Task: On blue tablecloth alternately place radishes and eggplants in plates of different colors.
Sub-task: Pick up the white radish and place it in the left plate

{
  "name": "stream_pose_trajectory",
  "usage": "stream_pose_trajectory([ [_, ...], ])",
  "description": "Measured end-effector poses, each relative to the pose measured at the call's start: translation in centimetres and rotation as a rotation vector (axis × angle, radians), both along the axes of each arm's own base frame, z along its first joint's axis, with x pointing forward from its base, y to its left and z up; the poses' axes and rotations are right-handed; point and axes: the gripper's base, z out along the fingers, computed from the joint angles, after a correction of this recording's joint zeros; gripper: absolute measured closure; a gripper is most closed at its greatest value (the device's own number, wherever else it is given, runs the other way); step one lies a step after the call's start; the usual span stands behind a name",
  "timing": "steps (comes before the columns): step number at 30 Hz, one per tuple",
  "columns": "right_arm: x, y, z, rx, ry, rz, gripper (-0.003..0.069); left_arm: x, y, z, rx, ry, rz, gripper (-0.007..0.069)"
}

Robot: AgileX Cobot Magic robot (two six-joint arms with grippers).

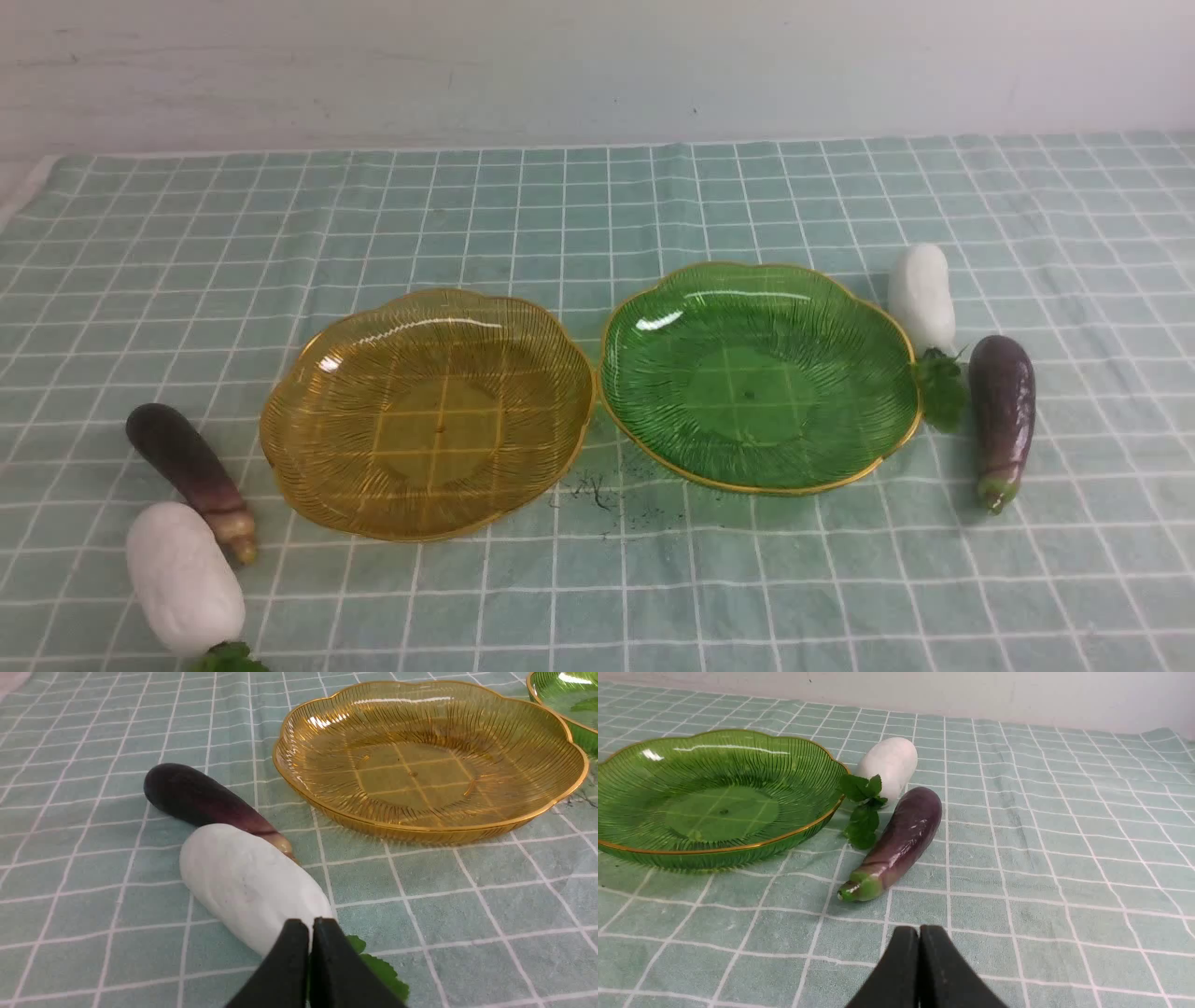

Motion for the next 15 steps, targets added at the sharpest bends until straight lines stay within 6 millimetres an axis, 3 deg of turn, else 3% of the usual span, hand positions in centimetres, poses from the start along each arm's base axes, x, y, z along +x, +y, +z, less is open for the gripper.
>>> stream_pose_trajectory([
  [7, 0.0, 0.0, 0.0, 0.0, 0.0, 0.0, 0.0673, 0.0, 0.0, 0.0, 0.0, 0.0, 0.0, 0.0632],
  [15, 0.0, 0.0, 0.0, 0.0, 0.0, 0.0, 0.0673, 0.02, 0.27, -0.01, 0.114, -0.007, -0.005, 0.0632],
])
